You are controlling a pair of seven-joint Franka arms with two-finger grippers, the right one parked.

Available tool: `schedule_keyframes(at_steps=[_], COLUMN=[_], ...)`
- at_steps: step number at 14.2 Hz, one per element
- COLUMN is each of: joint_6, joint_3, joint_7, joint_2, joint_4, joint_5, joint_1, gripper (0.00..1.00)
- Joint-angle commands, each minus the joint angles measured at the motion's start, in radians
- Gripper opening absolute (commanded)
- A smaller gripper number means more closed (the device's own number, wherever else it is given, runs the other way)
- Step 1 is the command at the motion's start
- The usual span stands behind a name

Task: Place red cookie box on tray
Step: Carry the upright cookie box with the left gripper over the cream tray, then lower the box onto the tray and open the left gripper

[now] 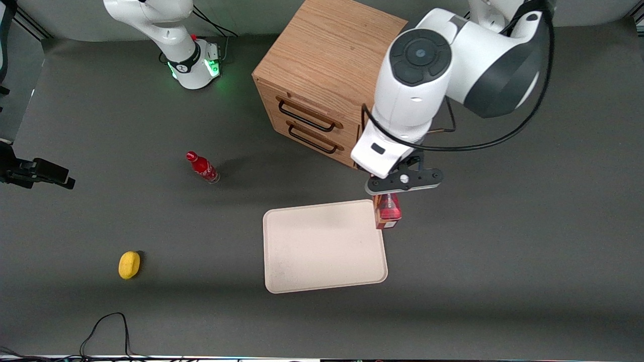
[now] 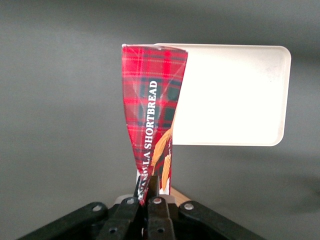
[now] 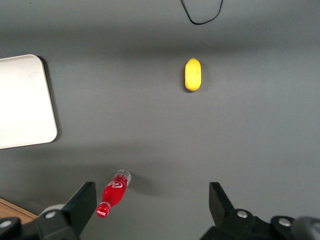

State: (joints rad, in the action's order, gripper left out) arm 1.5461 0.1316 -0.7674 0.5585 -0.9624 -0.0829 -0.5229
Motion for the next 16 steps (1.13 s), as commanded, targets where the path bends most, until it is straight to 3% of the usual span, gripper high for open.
schedule_keyframes(at_steps=[1, 4, 9, 16], joint_6=[0.061, 0.161, 0.379, 0.521], joint_3=[-0.020, -0.023, -0.029, -0.033], joint_7=[-0.016, -0.015, 0.008, 0.010], joint_2=[0.056, 0.159, 0.233, 0.343], joint_4=[0.001, -0.015, -0.160, -0.167], joint_5=[0.008, 0.014, 0.006, -0.005], joint_1=[0.001, 0.004, 0.012, 0.032], gripper=[0.00, 0.00, 0.00, 0.00])
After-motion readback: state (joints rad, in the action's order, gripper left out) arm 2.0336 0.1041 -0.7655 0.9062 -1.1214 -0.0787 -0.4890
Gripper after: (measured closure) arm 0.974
